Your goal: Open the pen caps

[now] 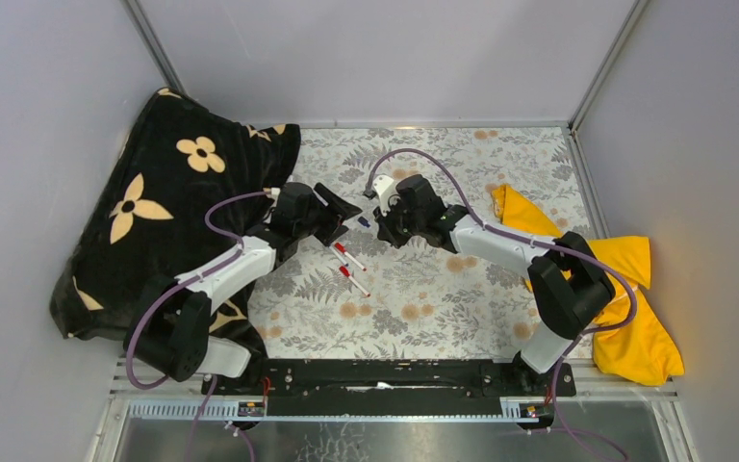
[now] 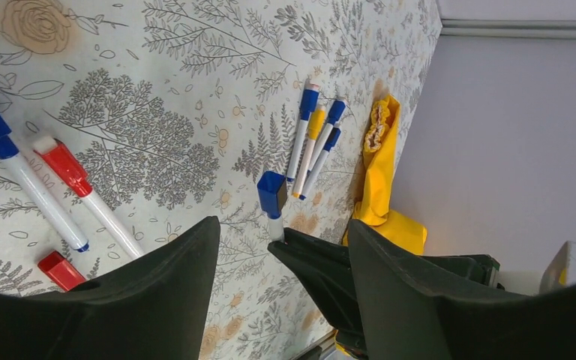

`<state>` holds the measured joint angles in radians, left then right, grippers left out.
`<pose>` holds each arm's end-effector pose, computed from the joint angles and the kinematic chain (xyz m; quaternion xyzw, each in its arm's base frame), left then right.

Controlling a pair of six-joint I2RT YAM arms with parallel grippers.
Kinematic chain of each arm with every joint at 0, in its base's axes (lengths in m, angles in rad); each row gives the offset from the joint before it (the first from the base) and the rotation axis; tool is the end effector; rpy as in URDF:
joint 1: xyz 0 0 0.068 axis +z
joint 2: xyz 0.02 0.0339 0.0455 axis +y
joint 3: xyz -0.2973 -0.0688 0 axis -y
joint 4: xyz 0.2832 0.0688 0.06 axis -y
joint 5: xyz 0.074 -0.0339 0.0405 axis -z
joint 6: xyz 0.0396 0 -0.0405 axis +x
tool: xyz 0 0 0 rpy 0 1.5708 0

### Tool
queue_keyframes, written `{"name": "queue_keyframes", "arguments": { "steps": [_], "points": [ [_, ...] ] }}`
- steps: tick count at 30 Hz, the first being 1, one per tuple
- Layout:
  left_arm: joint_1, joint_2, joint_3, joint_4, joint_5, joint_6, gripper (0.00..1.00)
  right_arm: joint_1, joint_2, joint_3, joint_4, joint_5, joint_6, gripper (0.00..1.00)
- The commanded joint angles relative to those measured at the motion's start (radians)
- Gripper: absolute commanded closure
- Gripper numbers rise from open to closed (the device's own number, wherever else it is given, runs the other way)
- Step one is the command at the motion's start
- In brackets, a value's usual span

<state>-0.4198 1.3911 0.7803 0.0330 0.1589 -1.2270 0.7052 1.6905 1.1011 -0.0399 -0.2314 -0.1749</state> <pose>0.2970 -0.1394 0.2310 -0.3095 0.8209 -0.3957 0.2716 0.3103 0.2761 0.2349 -0.4245 0.7786 0.2173 0.4078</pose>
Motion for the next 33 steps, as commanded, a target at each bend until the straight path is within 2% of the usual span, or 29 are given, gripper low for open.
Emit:
{"name": "queue_keyframes", "arguments": {
  "steps": [1, 6, 14, 33],
  "points": [
    [-0.010, 0.007, 0.018, 0.085, 0.024, 0.020, 0.31, 0.010, -0.060, 0.028, 0.022, -0.044, 0.021, 1.00],
    [-0.017, 0.017, 0.012, 0.100, 0.023, 0.015, 0.35, 0.015, -0.066, 0.035, 0.021, -0.056, 0.028, 1.00],
    [-0.019, 0.022, -0.002, 0.131, 0.022, 0.005, 0.50, 0.020, -0.080, 0.041, 0.025, -0.066, 0.036, 1.00],
    [-0.018, 0.014, -0.028, 0.143, 0.009, -0.008, 0.46, 0.020, -0.105, 0.051, 0.024, -0.080, 0.037, 1.00]
  ]
}}
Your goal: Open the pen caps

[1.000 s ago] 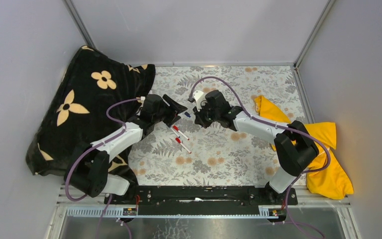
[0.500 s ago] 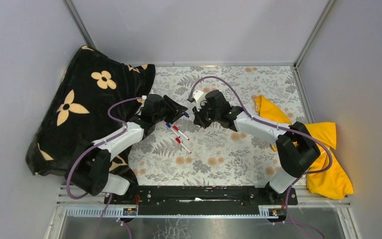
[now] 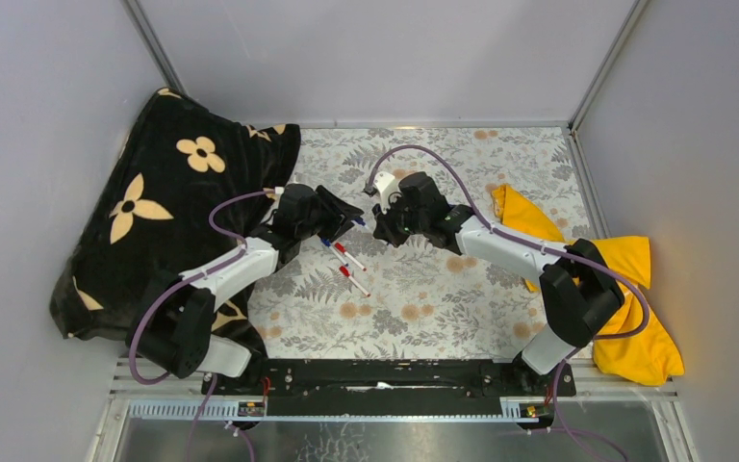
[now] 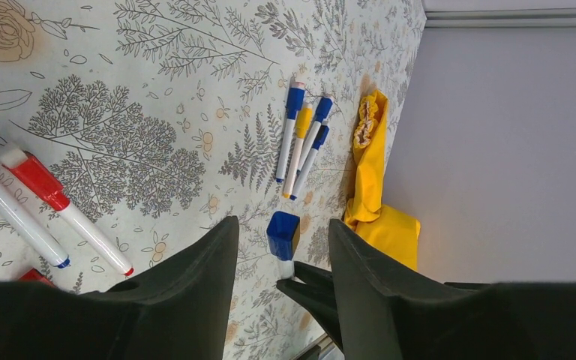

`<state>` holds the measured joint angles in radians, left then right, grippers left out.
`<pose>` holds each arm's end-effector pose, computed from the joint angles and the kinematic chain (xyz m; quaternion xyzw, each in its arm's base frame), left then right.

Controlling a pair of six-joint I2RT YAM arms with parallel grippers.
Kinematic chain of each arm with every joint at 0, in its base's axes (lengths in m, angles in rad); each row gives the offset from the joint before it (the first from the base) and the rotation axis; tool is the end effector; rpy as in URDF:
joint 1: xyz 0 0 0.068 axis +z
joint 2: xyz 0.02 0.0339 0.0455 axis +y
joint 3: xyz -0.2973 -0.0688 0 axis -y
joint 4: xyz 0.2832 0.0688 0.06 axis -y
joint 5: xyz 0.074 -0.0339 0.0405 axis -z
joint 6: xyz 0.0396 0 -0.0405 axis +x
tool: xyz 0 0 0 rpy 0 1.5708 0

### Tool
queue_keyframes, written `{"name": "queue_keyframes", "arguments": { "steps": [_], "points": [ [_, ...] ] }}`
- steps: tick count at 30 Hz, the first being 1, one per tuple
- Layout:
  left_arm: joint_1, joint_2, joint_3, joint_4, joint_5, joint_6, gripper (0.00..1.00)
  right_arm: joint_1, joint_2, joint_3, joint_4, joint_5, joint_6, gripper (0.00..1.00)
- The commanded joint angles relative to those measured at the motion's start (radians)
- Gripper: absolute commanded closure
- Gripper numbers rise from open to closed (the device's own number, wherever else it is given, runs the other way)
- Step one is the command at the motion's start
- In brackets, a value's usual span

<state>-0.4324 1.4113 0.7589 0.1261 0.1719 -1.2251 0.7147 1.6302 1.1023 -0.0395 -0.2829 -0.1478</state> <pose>0.2986 -0.1453 0.2260 -0.2939 0.8131 -0.4166 0.2810 0.3002 0.2751 0.2592 -0.4244 0.7602 0.2518 0.4225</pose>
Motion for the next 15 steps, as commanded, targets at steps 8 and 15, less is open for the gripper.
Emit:
{"name": "queue_keyframes", "arguments": {
  "steps": [8, 15],
  "points": [
    [-0.006, -0.014, -0.015, 0.079, -0.007, -0.025, 0.48, 0.011, -0.043, 0.053, 0.026, -0.042, 0.014, 1.00],
    [-0.006, -0.028, -0.035, 0.103, -0.003, -0.031, 0.62, 0.011, -0.035, 0.055, 0.030, -0.042, 0.016, 1.00]
  ]
}}
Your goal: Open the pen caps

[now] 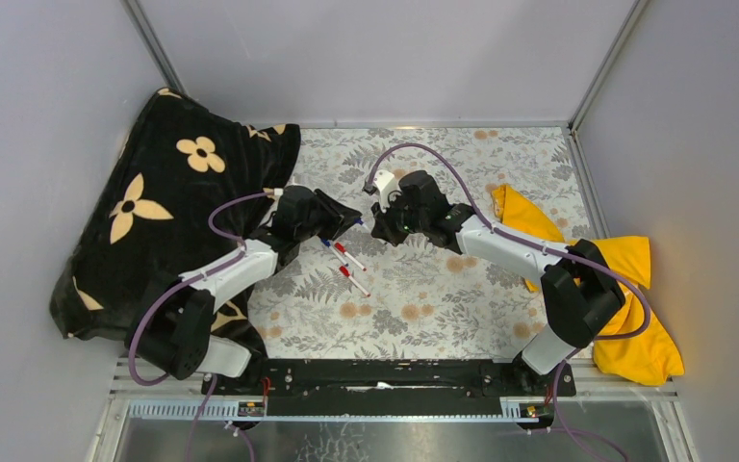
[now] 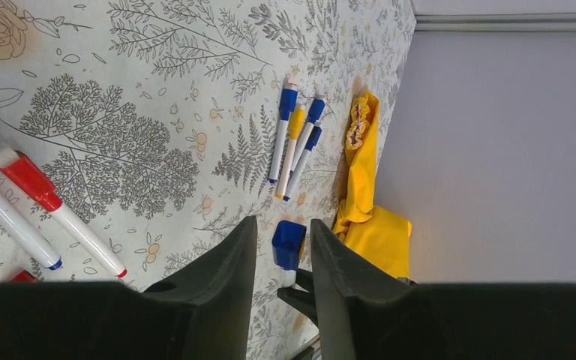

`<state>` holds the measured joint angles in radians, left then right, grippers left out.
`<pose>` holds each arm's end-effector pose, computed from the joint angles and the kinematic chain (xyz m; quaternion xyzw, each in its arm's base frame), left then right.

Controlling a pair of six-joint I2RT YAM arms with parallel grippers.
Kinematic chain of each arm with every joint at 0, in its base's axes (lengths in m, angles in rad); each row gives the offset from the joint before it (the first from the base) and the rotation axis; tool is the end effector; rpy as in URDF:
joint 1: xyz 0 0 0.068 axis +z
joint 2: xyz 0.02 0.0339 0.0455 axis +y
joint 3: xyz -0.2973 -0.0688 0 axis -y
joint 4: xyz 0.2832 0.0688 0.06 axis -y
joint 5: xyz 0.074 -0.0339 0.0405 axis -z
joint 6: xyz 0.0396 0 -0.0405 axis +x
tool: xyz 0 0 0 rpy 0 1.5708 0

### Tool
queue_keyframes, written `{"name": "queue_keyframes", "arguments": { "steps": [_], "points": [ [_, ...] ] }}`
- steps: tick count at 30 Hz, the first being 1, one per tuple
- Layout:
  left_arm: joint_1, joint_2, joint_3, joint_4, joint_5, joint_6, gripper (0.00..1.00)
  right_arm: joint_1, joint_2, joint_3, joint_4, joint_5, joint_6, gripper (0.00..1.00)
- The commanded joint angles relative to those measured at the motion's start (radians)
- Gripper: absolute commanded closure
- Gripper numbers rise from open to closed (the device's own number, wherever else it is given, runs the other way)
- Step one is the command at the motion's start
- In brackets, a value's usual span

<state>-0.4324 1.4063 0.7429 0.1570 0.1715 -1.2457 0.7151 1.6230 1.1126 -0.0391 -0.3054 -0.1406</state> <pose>0.2970 -0.1445 0.2248 -0.2997 0.8057 -0.4255 0.2829 0.2997 0.2760 0.2660 -0.4254 0.7537 0.2641 0.4257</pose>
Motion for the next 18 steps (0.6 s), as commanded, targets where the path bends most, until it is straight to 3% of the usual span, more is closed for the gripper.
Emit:
{"name": "queue_keyframes", "arguments": {
  "steps": [1, 10, 18],
  "points": [
    [-0.005, -0.023, -0.018, 0.073, 0.001, -0.011, 0.64, 0.011, -0.027, 0.046, 0.029, -0.020, 0.008, 1.00],
    [-0.006, -0.039, -0.026, 0.081, 0.001, -0.014, 0.71, 0.011, -0.017, 0.055, 0.028, -0.017, 0.009, 1.00],
    [-0.005, -0.041, -0.041, 0.106, 0.014, -0.014, 0.96, 0.010, -0.018, 0.052, 0.028, -0.018, 0.011, 1.00]
  ]
}}
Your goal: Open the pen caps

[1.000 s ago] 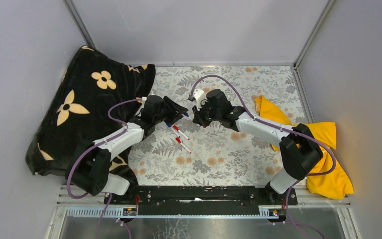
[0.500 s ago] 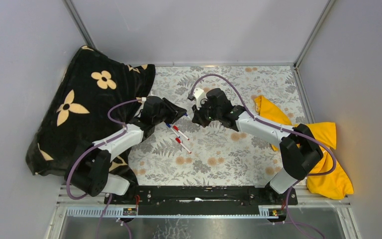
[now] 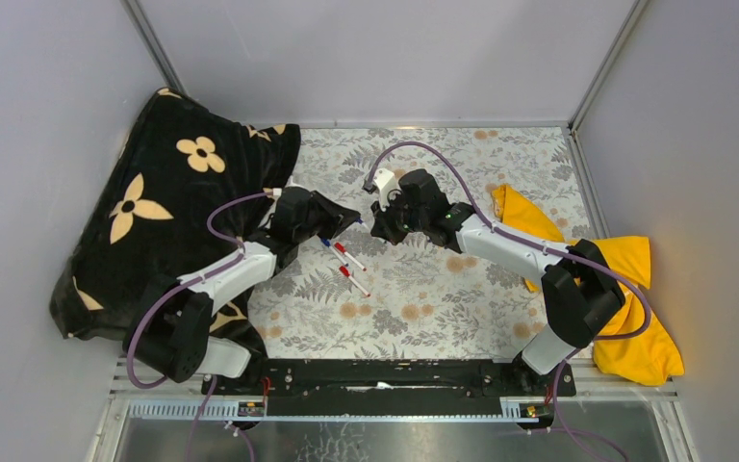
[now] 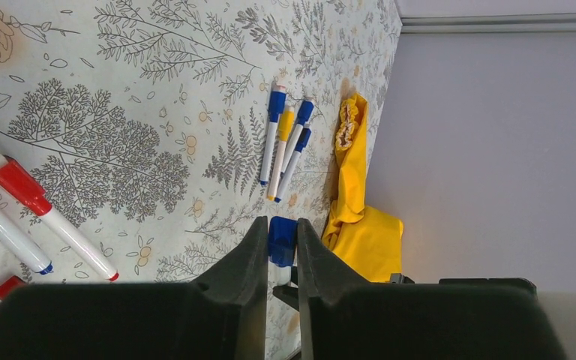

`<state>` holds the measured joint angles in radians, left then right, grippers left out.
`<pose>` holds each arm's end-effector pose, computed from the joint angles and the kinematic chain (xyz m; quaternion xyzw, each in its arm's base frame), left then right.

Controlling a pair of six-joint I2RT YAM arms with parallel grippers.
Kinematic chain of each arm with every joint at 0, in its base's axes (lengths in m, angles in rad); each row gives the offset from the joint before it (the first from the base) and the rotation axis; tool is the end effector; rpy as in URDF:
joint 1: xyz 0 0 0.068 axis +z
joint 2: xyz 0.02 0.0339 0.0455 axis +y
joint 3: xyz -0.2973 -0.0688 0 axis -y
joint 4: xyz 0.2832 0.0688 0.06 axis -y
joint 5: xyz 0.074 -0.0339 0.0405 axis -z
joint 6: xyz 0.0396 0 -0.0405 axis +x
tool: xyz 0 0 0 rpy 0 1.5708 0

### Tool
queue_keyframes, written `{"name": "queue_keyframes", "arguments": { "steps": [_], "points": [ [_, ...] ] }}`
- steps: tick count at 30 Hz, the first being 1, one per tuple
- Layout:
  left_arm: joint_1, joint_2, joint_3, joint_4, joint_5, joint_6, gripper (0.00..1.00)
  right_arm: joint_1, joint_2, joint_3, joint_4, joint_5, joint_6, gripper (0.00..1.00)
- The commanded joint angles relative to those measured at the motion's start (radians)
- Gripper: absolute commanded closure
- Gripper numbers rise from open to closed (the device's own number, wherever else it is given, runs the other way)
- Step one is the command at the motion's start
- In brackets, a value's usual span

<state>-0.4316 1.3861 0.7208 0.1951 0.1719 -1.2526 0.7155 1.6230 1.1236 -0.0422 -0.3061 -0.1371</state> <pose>0.2933 -0.1425 0.2269 -0.2977 0.7966 -0.4374 0.2923 0.3006 0.2771 0.2698 -0.4241 0.7523 0.2659 0.4284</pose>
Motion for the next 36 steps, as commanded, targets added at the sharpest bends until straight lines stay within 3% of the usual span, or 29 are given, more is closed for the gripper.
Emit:
{"name": "queue_keyframes", "arguments": {
  "steps": [1, 5, 11, 17, 31, 36],
  "points": [
    [-0.007, -0.020, -0.020, 0.070, 0.014, -0.007, 0.99, 0.010, -0.018, 0.040, 0.030, -0.017, 0.008, 1.00],
    [-0.006, -0.021, -0.023, 0.072, 0.012, 0.001, 1.00, 0.011, -0.021, 0.039, 0.030, -0.024, 0.012, 0.98],
    [-0.012, -0.012, -0.017, 0.070, 0.020, 0.015, 1.00, 0.011, -0.012, 0.051, 0.027, -0.047, 0.017, 0.77],
    [-0.016, 0.009, 0.006, 0.053, 0.038, 0.040, 1.00, 0.010, -0.011, 0.060, 0.026, -0.060, 0.020, 0.67],
    [-0.022, 0.010, 0.039, 0.038, 0.057, 0.063, 1.00, 0.010, 0.039, 0.089, 0.013, -0.083, 0.023, 0.66],
    [-0.022, 0.001, 0.043, 0.032, 0.058, 0.069, 1.00, 0.011, 0.050, 0.088, 0.017, -0.081, 0.025, 0.74]
  ]
}}
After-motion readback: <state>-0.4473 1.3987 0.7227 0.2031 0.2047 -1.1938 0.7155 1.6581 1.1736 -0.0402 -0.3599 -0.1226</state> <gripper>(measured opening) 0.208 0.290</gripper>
